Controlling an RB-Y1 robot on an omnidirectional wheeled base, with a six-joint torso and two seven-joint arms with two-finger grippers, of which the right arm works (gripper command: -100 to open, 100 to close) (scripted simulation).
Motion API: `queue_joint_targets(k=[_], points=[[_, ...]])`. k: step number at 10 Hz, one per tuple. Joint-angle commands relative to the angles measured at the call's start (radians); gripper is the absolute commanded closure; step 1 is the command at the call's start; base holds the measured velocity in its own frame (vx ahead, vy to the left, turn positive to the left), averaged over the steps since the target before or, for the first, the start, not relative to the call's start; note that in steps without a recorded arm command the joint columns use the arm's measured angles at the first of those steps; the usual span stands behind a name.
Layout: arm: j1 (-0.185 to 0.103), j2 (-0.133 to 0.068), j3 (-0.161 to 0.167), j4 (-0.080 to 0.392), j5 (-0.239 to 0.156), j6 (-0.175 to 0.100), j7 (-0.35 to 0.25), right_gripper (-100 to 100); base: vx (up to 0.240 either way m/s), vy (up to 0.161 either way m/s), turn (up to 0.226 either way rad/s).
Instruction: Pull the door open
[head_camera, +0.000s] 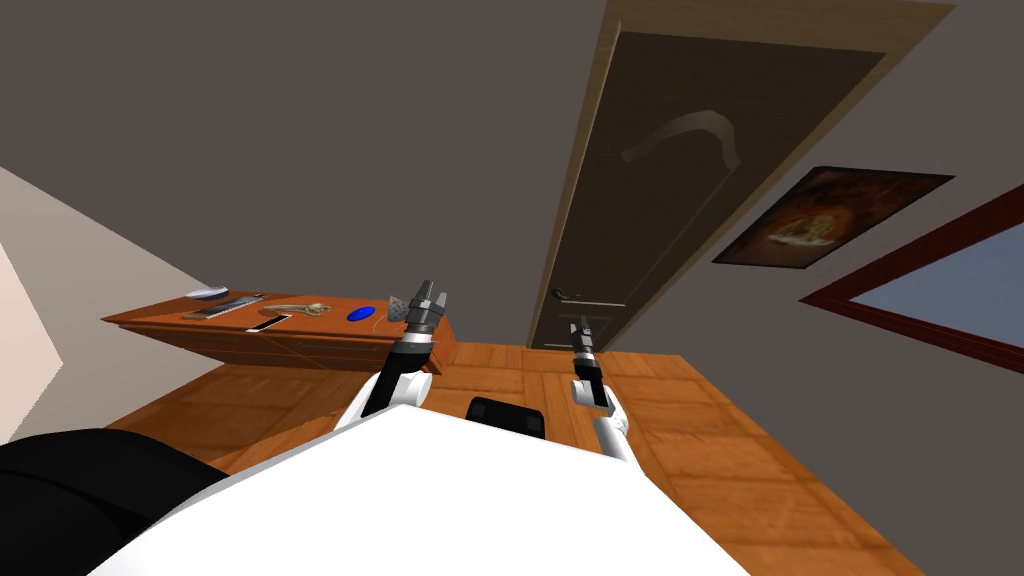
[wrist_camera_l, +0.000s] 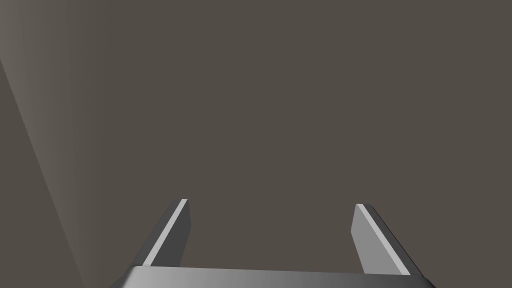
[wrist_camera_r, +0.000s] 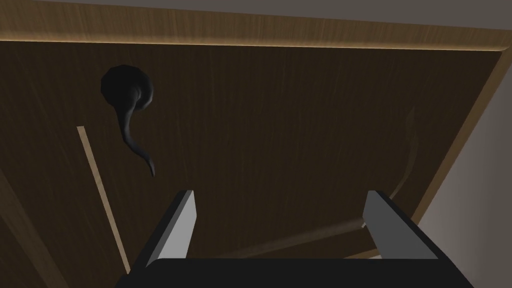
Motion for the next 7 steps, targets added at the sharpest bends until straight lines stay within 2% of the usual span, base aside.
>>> queue_joint_targets(k=[1, 2, 3, 4, 5, 6, 7], points=[[-0.03, -0.007, 0.003, 0.05, -0.003, -0.004, 0.001, -100, 0.08, -0.057, 0.086], [-0.03, -0.007, 0.003, 0.074, -0.003, -0.004, 0.001, -100, 0.059, -0.047, 0.027], [-0.052, -0.013, 0.005, 0.103, -0.005, -0.008, 0.001, -100, 0.052, -0.043, 0.041], [-0.052, -0.013, 0.005, 0.122, -0.005, -0.008, 0.001, -100, 0.038, -0.031, 0.031], [-0.073, -0.018, 0.007, 0.149, -0.007, -0.012, 0.001, -100, 0.038, -0.036, 0.041], [-0.073, -0.018, 0.007, 0.168, -0.007, -0.012, 0.001, -100, 0.037, -0.029, 0.033], [-0.094, -0.023, 0.008, 0.194, -0.009, -0.016, 0.001, -100, 0.047, -0.032, 0.054]])
